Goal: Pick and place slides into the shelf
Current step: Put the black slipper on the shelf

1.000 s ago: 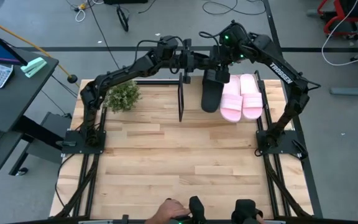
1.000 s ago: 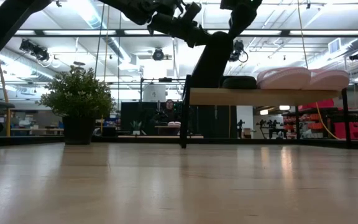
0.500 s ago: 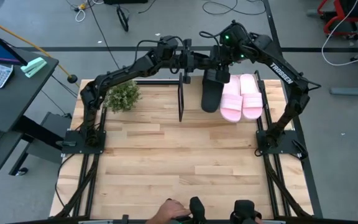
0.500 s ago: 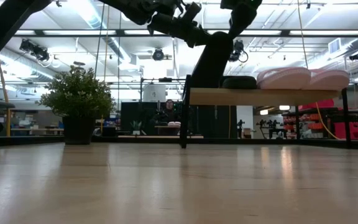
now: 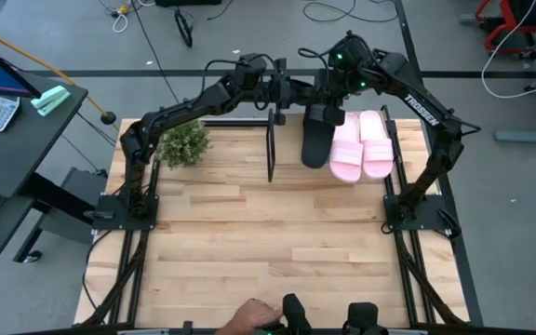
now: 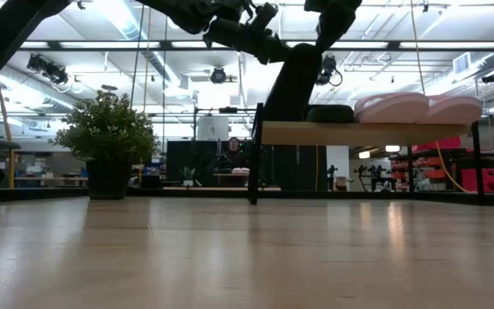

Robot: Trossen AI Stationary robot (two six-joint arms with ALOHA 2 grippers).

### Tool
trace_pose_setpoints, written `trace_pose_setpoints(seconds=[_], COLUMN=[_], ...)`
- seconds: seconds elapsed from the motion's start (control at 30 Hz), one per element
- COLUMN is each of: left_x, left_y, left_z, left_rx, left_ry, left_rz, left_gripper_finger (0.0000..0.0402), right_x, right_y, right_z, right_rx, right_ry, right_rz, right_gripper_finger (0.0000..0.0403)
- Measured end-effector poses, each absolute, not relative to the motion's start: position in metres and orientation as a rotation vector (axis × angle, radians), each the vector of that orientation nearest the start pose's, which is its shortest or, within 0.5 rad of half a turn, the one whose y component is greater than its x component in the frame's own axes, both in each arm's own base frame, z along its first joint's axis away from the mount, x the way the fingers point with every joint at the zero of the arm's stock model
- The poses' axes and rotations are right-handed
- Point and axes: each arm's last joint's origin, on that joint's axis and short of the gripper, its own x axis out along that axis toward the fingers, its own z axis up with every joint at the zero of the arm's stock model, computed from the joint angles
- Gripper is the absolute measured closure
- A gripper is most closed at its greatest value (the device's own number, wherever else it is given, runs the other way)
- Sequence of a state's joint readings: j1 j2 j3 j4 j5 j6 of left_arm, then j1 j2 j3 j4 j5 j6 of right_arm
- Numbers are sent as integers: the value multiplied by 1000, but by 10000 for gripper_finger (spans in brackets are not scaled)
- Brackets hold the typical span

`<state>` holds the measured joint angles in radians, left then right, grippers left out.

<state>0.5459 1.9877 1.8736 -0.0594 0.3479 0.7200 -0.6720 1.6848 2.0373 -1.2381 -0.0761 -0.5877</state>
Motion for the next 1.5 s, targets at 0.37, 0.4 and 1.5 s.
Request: trace_pose_setpoints(seconds=[0.37,0.4,1.5], left_x=[383,378,298], left_y=[227,226,225], left_z=[392,397,447], left_rx=[691,697,589], left_ry=[278,282,518], left_rz=[240,255,717], left_gripper_finger=[112,106,169], right_x=[253,253,344], right_y=[-197,-197,-139], right_z=[432,433,362], right_rx=[-201,-201,-293], right_ry=[944,942,1295], right_rz=[-286,-288,-283], right_gripper_finger=[332,332,334])
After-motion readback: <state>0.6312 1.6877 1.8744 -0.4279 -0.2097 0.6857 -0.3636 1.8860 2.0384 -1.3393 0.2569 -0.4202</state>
